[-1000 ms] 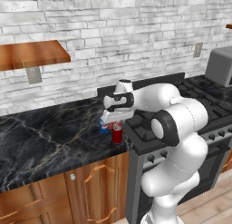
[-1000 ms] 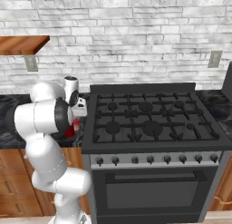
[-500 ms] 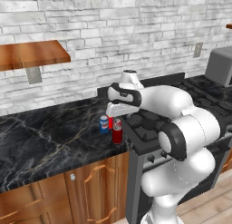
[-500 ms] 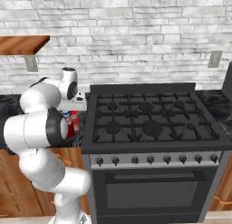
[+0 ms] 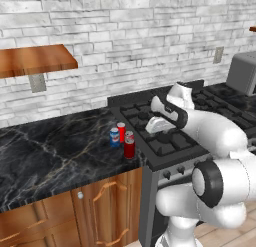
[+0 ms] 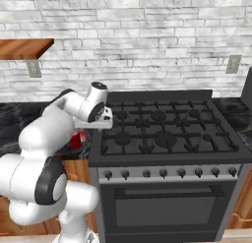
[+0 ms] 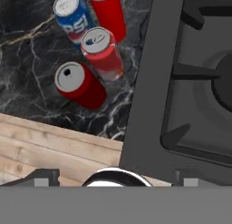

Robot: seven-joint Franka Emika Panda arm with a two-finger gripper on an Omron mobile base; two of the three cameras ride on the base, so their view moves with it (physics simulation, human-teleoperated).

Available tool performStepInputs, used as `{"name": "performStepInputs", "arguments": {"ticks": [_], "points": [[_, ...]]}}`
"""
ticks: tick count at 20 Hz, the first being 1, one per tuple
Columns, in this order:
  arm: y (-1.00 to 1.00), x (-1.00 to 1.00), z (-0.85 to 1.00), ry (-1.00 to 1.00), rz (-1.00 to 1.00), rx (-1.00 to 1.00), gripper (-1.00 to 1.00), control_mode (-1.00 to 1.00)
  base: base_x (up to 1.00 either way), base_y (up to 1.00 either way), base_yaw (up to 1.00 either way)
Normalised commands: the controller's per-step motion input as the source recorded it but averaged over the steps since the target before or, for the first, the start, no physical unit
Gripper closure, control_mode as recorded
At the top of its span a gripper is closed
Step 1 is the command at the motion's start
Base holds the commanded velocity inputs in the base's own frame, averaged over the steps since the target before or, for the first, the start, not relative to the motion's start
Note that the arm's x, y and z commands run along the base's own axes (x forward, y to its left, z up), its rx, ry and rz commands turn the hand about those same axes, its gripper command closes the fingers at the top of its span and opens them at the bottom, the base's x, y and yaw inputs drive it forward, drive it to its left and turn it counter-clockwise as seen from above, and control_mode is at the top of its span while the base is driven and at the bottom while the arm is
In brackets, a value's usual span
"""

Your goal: Four empty soda cans are scattered around the kitchen. Gather all the cans and cluster them next to the stove for recycling.

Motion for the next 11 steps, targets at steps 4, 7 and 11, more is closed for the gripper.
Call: {"name": "performStepInputs", "arguments": {"ticks": [4, 7, 11], "points": [[-0.91, -0.52, 0.0, -0.1, 0.07, 0.16, -1.0, -1.0, 0.0, 0.0, 0.0], [-0.73, -0.63, 0.0, -0.19, 0.04, 0.18, -1.0, -1.0, 0.0, 0.0, 0.0], [-0.55, -0.67, 0.08, -0.25, 0.02, 0.19, -1.0, -1.0, 0.0, 0.0, 0.0]]}}
